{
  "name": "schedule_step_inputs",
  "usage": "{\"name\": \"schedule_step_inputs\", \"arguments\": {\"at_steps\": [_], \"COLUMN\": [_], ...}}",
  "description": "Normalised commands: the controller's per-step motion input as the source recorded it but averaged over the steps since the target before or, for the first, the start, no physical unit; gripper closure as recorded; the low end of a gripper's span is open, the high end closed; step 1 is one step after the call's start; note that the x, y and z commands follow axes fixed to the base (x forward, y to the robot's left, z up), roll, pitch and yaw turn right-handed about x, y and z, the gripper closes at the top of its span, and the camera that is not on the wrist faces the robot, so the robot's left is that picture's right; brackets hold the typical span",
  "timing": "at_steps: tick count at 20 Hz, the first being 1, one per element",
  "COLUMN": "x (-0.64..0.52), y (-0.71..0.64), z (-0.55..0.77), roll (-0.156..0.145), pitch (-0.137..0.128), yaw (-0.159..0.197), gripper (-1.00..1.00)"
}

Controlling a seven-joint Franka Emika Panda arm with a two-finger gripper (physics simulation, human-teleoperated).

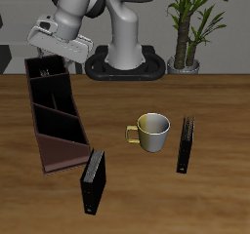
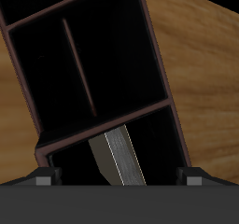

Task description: Place the yellow book into the right desk caddy's right compartment

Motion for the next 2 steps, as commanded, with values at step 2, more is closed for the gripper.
{"name": "schedule_step_inputs", "arguments": {"at_steps": [2], "x": [-0.02], "y": [0.15], "z": [0.1], "roll": [0.035], "pitch": [-0.056], "yaw": [0.014], "gripper": [-1.0]}}
